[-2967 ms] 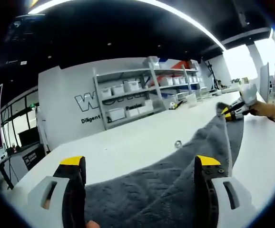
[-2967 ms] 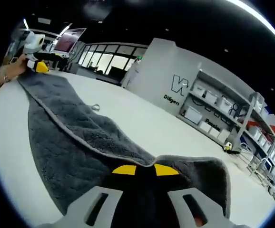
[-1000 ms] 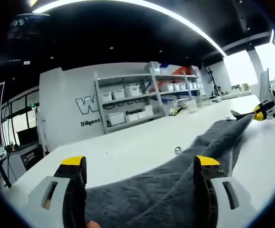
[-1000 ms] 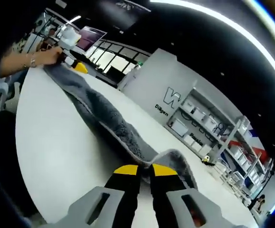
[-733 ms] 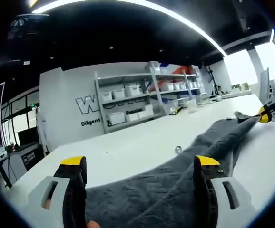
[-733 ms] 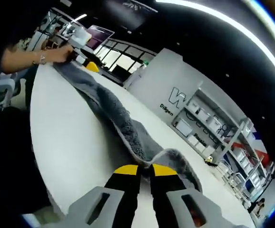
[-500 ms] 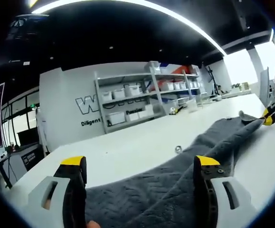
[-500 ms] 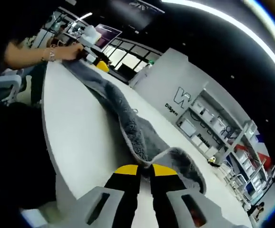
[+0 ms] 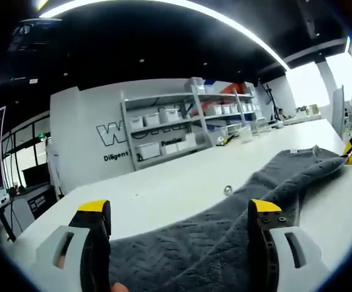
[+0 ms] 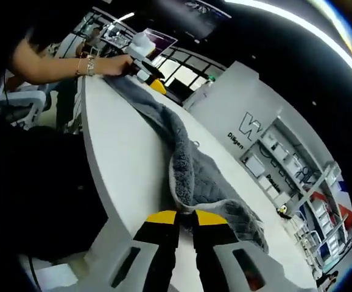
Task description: Open the folded towel by lifting each exposed corner and separating the folded layers until the towel lies flat within the target outline without major curled edges
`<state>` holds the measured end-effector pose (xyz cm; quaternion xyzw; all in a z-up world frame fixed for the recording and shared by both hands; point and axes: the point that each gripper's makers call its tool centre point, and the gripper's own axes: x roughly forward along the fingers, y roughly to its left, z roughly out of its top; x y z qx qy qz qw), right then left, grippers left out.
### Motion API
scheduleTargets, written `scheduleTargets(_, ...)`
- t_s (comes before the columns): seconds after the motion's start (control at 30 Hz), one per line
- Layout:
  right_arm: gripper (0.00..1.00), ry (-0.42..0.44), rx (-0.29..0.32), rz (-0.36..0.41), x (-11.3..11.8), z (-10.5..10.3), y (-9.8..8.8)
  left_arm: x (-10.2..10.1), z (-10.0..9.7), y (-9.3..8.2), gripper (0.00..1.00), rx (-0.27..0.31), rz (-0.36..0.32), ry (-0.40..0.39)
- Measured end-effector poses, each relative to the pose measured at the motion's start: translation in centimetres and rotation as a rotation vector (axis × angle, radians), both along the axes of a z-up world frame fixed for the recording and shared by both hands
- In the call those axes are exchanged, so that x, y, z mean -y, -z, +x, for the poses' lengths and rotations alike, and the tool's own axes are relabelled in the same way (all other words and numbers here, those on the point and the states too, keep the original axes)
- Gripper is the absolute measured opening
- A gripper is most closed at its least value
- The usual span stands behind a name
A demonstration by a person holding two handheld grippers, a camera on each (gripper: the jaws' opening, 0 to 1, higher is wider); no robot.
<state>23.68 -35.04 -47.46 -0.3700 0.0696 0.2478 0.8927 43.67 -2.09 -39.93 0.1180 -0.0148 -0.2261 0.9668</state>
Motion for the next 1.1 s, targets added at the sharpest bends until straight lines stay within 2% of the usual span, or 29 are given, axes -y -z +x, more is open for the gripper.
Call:
scheduleTargets(0.13,0.05,0.000,-0.034,-0.005,0.1,-0.2,0.7,0.0,-0.1,0.1,0.91,-0.003,0.002,0.002)
scheduleTargets(0.27,0.07,-0.002,-0.059,0.034,0.1,-0.3,1.0,0.1,-0.1,0.1,0.91,-0.002,0.004,0.004)
scheduleTargets(0.4,0.21,-0.009,-0.059,0.095,0.0,-0.5,0.4,0.1,-0.1,0.1,0.91,0.000,0.003,0.006)
scheduleTargets(0.5,0.22,0.010,-0.033,0.116,0.3,-0.5,-0.1,0.2,-0.2,-0.1,0.91,0.005,0.000,0.011)
scheduleTargets(0.63,0.31,0.038,0.006,0.171,0.8,-0.5,-1.5,0.6,-0.3,-0.4,0.92,0.015,-0.004,0.030)
scheduleTargets(0.73,0.37,0.049,-0.010,0.211,0.9,-0.5,-1.9,1.0,-0.5,-0.8,0.92,0.020,-0.028,0.054)
scheduleTargets(0.83,0.41,0.024,-0.043,0.253,0.4,-1.0,-1.9,1.2,-0.5,-1.0,0.92,0.022,-0.036,0.060)
scheduleTargets(0.87,0.44,0.013,-0.055,0.259,0.2,-1.2,-1.9,1.3,-0.6,-1.0,0.92,0.020,-0.034,0.067)
scheduleTargets(1.0,0.67,-0.004,-0.085,0.309,-0.3,-1.5,-2.2,2.0,-1.4,-0.9,0.93,0.016,-0.025,0.089)
scheduleTargets(1.1,0.73,0.014,-0.093,0.356,0.0,-1.4,-2.8,2.5,-2.7,-0.7,0.93,0.008,0.002,0.105)
